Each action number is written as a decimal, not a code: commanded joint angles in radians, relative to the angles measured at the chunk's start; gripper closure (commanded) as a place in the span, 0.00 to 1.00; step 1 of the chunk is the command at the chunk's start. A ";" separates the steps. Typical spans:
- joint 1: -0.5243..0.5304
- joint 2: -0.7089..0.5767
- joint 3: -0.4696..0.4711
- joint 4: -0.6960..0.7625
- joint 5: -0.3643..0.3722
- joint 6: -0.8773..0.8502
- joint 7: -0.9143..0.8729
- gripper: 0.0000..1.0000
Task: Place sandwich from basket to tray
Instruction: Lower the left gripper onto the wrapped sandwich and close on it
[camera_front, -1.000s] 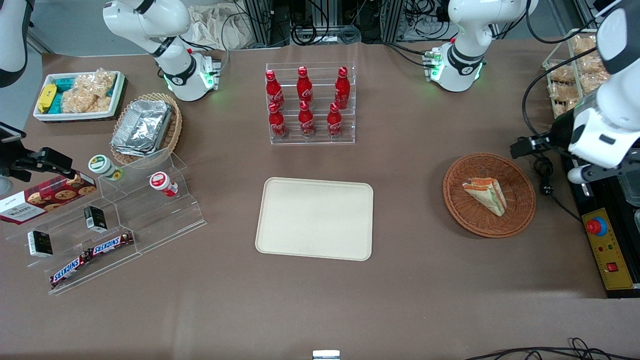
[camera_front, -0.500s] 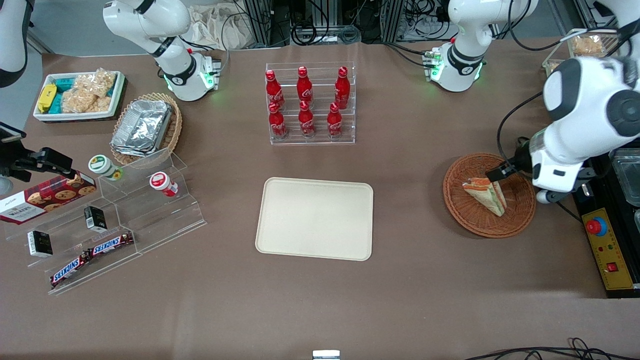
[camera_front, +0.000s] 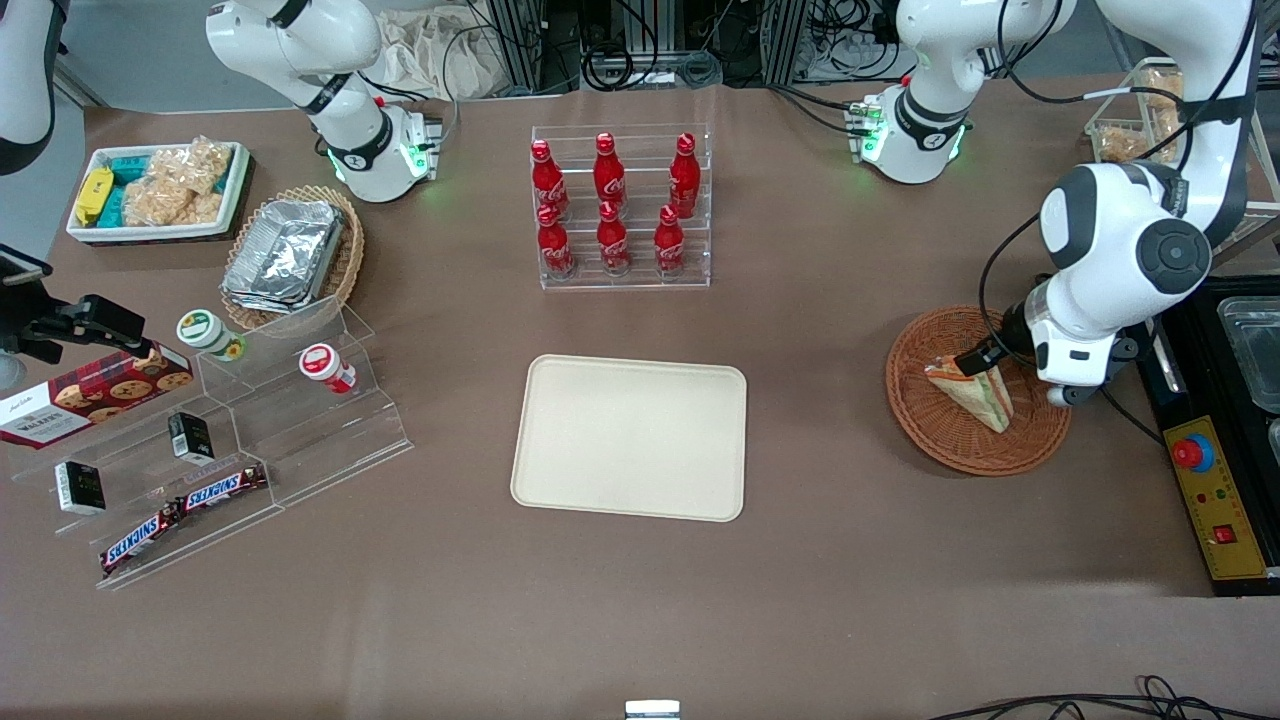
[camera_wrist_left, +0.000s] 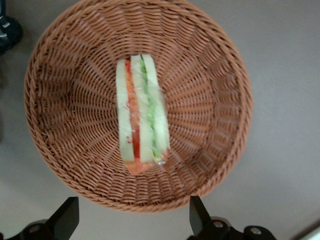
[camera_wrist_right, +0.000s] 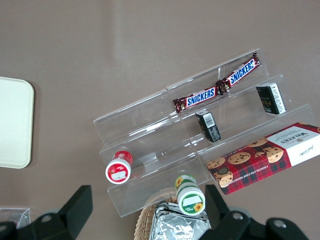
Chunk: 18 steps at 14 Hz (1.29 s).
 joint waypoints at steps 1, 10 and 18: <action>0.005 0.031 0.014 -0.021 0.014 0.049 -0.030 0.01; 0.005 0.143 0.051 -0.101 0.014 0.299 -0.033 0.00; 0.000 0.013 0.048 -0.084 0.013 0.175 -0.130 0.00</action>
